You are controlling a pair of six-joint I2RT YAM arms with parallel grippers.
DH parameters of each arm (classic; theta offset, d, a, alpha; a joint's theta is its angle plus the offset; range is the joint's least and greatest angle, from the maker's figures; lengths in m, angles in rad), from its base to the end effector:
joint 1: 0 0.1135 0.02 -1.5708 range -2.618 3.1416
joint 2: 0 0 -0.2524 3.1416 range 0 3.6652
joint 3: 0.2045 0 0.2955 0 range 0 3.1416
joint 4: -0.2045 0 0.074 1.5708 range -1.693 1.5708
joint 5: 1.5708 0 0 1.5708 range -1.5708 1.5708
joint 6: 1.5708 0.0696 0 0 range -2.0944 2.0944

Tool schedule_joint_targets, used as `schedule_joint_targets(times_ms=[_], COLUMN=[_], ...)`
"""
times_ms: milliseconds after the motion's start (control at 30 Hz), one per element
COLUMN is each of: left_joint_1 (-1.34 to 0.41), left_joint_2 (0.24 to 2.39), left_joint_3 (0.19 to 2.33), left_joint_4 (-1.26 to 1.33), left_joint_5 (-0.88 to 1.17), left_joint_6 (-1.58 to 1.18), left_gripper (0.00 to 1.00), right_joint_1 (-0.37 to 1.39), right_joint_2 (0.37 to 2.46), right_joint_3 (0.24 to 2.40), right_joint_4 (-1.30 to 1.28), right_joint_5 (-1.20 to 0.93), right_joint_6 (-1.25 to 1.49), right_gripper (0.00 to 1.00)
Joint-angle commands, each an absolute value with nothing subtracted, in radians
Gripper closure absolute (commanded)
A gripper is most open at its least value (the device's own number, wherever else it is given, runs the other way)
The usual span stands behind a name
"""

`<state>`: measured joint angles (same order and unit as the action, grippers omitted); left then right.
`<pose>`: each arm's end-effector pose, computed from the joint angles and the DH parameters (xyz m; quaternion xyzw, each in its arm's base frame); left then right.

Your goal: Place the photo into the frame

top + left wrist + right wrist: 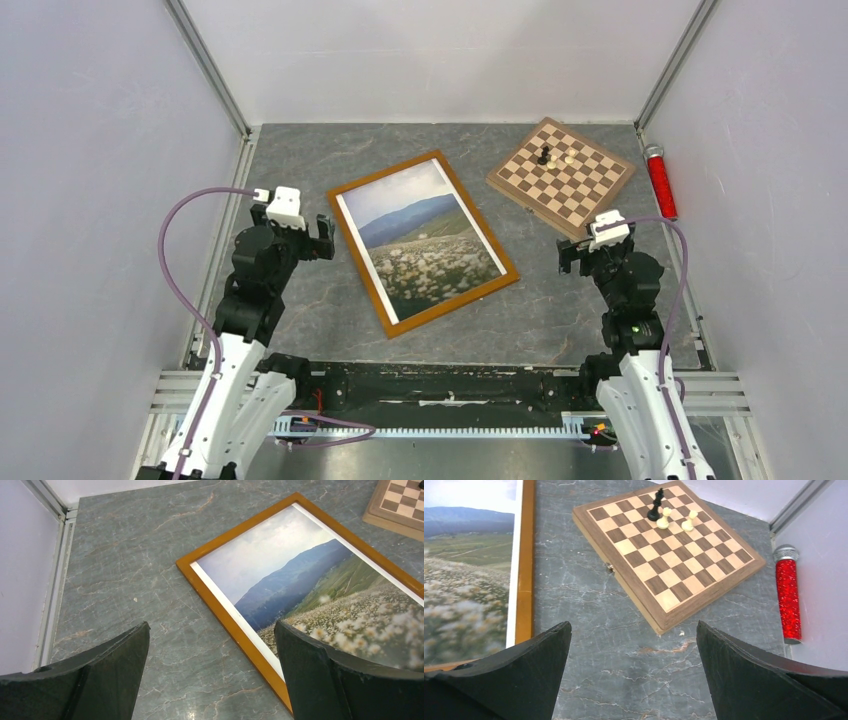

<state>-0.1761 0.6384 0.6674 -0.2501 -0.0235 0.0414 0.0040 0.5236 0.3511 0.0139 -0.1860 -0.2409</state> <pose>0.2414 -0.0413 0.3008 0.0774 0.7769 -0.0329 0.6239 0.2373 0.0138 0.2267 -0.1523 0.7446 -0.0062 0.6499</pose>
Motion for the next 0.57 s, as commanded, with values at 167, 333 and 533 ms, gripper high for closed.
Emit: schedule_joint_targets(times_ms=[167, 333, 533], left_joint_1=[-0.146, -0.128, -0.122], left_joint_2=[0.624, 0.626, 0.627], left_joint_3=[0.643, 0.638, 0.639], left_joint_4=[-0.175, -0.175, -0.181], left_joint_5=[-0.005, 0.023, 0.036], left_joint_6=[0.010, 0.011, 0.011], left_gripper=[0.00, 0.00, 0.00], right_joint_1=[-0.044, -0.053, -0.058], right_joint_2=[0.513, 0.514, 0.517], right_joint_3=[0.367, 0.372, 0.375], right_joint_4=[0.043, 0.038, 0.035], right_joint_5=[-0.188, -0.186, -0.198], right_joint_6=[-0.215, -0.219, -0.227], right_gripper=[0.02, 0.02, 0.02])
